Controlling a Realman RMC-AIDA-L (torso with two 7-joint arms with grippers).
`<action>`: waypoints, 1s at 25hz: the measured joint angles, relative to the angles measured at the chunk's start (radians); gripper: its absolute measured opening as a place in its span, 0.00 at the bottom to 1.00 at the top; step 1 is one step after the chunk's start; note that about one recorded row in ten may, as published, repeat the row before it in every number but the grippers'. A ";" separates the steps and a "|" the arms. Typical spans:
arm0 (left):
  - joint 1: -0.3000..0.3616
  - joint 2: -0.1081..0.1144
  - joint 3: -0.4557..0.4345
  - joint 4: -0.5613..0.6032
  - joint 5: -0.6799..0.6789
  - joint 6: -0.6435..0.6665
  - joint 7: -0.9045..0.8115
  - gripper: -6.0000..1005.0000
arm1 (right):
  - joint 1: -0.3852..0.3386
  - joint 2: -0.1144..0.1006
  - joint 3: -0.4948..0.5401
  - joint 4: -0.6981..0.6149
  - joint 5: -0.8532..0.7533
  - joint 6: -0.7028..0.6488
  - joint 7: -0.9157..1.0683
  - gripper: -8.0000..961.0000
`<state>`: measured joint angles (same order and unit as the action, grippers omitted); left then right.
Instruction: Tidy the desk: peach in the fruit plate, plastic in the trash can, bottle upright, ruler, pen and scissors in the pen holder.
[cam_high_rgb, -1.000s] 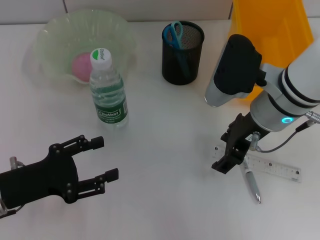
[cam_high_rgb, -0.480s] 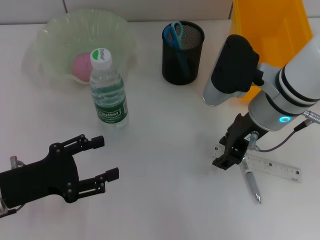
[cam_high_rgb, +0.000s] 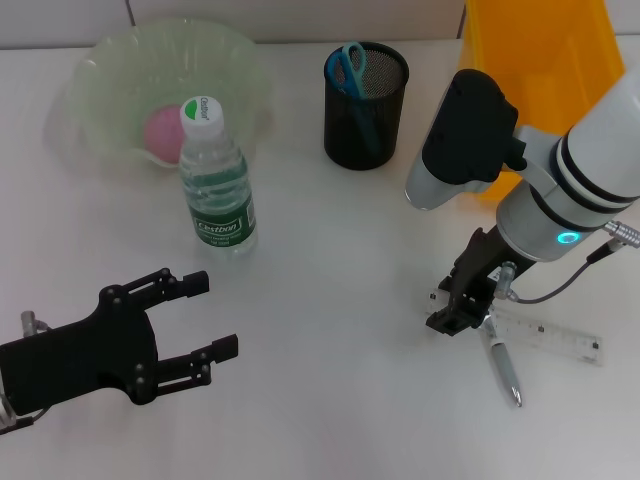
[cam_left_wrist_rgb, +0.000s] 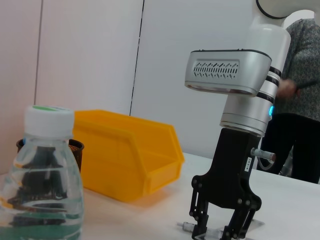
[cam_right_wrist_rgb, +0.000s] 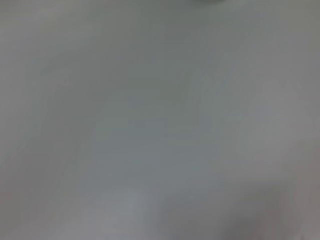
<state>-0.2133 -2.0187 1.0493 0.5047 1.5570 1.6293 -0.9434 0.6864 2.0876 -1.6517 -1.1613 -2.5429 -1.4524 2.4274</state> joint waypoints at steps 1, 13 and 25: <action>0.000 0.000 0.000 0.000 0.000 -0.001 0.000 0.80 | 0.000 0.000 0.000 0.000 0.000 0.000 0.000 0.57; 0.003 -0.001 0.000 0.000 0.000 -0.001 0.001 0.80 | -0.014 -0.002 0.099 -0.127 0.032 -0.048 0.008 0.40; 0.004 -0.005 -0.007 0.000 0.000 -0.002 0.008 0.80 | -0.262 -0.002 0.228 -0.293 0.615 0.580 -0.388 0.40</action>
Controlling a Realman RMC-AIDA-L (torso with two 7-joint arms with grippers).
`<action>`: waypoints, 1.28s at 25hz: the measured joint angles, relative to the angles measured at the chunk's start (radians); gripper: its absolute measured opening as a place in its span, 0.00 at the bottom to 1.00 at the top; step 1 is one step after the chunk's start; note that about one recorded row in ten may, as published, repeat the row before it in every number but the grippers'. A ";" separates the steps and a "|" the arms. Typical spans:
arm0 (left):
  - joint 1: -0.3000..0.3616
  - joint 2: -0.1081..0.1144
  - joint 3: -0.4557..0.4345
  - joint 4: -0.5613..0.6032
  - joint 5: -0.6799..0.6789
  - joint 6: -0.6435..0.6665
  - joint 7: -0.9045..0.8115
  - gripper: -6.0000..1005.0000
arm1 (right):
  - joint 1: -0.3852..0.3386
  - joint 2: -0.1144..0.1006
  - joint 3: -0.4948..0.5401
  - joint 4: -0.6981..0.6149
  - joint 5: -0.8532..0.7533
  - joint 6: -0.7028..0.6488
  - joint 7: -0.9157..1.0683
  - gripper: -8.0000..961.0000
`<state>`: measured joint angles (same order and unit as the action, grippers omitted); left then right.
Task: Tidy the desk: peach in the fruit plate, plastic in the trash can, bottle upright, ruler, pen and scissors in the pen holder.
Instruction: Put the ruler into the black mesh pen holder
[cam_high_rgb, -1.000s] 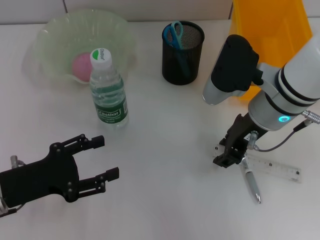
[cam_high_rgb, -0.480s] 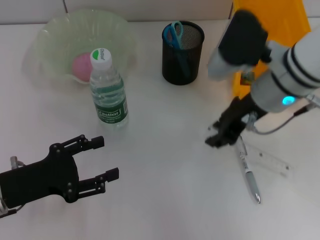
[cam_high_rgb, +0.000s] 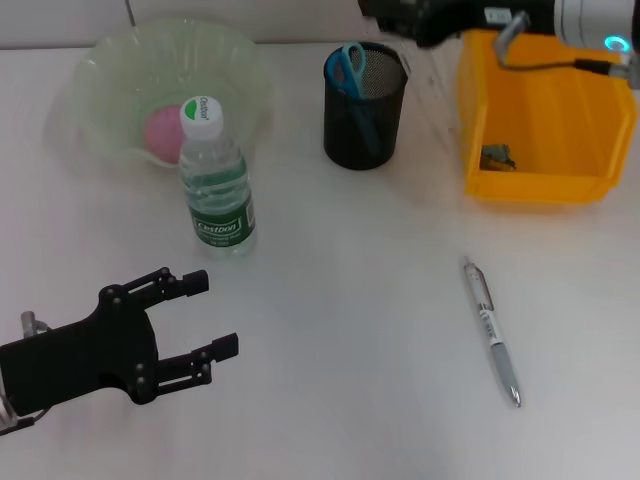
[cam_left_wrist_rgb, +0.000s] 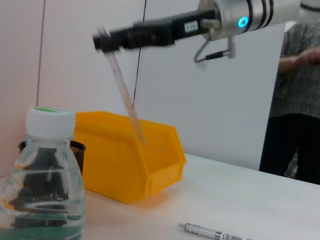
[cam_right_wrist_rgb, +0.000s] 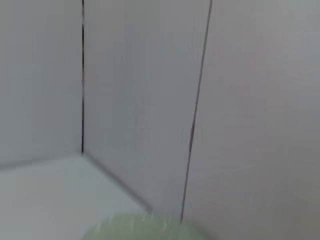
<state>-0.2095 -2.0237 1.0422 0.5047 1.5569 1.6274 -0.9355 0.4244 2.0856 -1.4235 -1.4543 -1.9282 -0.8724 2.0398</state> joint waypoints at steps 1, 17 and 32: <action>0.000 0.000 0.000 0.000 0.000 0.000 0.000 0.80 | 0.000 0.000 0.000 0.000 0.000 0.000 0.000 0.40; -0.002 0.000 -0.002 0.000 0.000 0.000 0.001 0.80 | 0.130 0.003 -0.112 0.700 1.362 0.002 -1.400 0.40; -0.005 -0.001 -0.002 0.000 0.000 0.000 -0.002 0.80 | 0.257 0.007 -0.150 0.996 1.535 -0.070 -1.513 0.41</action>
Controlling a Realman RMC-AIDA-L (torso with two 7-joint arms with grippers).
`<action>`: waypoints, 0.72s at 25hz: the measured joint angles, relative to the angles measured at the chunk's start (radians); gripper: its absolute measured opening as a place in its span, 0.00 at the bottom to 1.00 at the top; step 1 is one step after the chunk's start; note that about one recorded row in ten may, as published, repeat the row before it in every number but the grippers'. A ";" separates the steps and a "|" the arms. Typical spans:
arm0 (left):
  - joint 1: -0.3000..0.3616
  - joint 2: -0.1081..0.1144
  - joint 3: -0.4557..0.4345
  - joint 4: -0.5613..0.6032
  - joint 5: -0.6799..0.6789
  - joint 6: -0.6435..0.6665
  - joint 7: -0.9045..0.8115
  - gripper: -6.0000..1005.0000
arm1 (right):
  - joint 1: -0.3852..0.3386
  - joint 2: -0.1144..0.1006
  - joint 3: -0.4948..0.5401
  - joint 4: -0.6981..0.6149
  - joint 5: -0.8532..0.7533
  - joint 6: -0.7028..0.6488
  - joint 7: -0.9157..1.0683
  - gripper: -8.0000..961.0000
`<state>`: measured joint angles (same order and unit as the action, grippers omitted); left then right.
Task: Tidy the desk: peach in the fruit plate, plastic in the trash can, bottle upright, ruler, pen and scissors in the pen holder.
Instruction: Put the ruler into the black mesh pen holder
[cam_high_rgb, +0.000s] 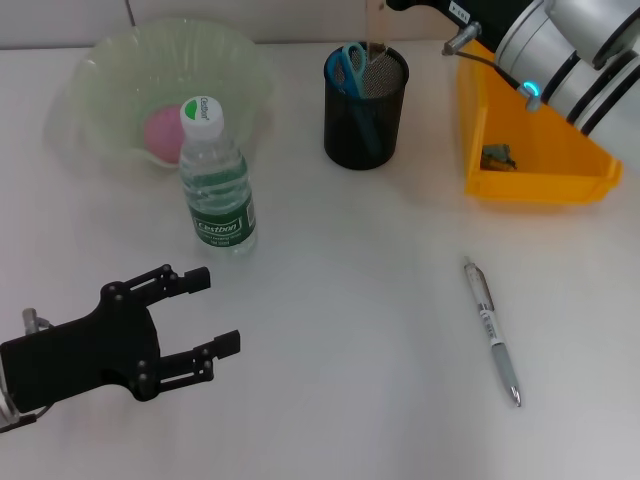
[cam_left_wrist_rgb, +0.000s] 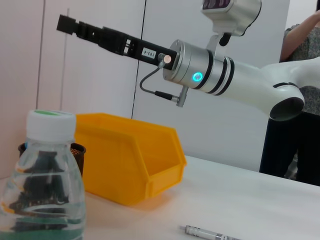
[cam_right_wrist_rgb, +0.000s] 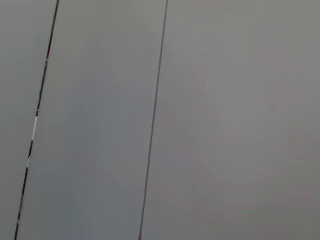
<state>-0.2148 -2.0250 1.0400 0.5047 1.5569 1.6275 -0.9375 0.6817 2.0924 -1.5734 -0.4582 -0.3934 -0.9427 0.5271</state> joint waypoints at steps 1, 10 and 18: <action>0.000 0.000 0.000 0.000 0.000 0.000 0.001 0.80 | 0.002 0.000 -0.017 0.009 0.026 0.004 0.000 0.41; 0.004 0.000 0.000 0.000 0.000 0.000 0.003 0.80 | 0.024 0.000 -0.048 0.065 0.066 0.007 -0.001 0.41; 0.005 -0.001 0.001 0.000 0.000 0.001 0.003 0.80 | 0.030 0.000 -0.061 0.083 0.067 0.018 0.044 0.42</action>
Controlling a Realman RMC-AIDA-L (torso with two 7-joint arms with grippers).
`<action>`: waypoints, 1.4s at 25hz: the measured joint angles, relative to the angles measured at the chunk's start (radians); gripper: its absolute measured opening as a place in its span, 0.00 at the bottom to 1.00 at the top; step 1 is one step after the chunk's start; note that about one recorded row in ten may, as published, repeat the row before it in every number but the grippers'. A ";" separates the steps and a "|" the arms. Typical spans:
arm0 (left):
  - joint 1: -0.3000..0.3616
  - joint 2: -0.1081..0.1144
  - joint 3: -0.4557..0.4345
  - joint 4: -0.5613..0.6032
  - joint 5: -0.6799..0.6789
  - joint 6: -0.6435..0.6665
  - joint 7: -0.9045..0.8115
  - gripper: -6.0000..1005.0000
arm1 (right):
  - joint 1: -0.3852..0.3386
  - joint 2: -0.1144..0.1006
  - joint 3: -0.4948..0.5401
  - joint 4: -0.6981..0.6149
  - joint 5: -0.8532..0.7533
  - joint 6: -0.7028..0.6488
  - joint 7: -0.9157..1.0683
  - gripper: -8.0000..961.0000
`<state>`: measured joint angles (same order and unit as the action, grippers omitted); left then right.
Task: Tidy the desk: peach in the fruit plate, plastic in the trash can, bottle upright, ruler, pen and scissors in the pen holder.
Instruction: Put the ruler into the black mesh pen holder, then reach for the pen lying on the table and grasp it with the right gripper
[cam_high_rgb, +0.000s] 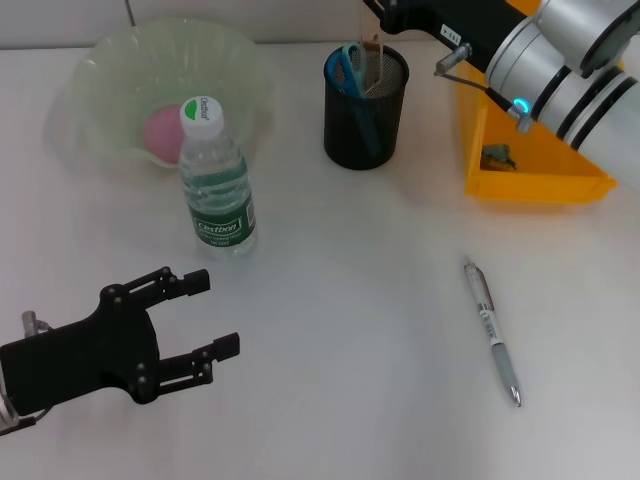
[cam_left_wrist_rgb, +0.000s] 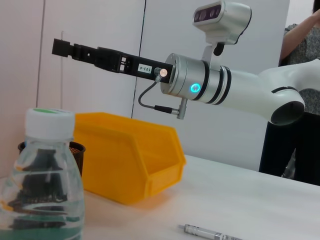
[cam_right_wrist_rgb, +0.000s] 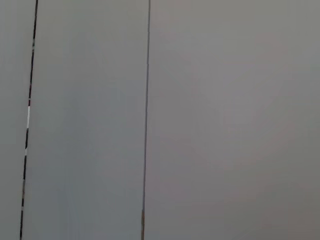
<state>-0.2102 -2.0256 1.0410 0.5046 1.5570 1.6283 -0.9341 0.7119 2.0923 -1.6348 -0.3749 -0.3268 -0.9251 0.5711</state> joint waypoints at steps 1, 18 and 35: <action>0.000 0.000 0.000 0.000 0.000 0.002 0.000 0.80 | 0.000 0.000 0.000 0.000 0.000 0.000 0.000 0.42; -0.001 -0.001 0.002 0.000 0.000 0.010 0.002 0.80 | -0.073 -0.003 -0.033 -0.110 -0.012 0.019 0.069 0.58; 0.002 0.001 0.007 0.000 0.000 0.016 0.000 0.80 | -0.300 -0.012 0.049 -1.112 -1.848 0.051 1.995 0.85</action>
<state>-0.2084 -2.0248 1.0478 0.5047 1.5570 1.6439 -0.9344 0.4118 2.0804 -1.5856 -1.4867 -2.1748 -0.8746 2.5661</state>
